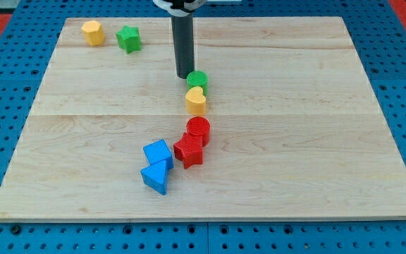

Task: Place the green star close to the green circle

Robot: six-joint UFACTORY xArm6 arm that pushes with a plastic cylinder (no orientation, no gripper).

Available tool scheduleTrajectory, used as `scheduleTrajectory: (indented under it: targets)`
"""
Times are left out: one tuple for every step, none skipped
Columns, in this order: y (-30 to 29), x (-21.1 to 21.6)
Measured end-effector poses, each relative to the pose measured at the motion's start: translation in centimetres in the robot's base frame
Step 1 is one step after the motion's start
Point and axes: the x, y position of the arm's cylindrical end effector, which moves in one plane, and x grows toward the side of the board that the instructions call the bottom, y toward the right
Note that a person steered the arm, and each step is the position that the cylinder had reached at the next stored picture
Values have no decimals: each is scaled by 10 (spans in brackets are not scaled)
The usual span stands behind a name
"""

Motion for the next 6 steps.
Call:
scheduleTrajectory:
  targets:
    - [-19, -39]
    - [-30, -82]
    - [-82, -112]
    - [-121, -119]
    - [-128, -119]
    - [-131, -119]
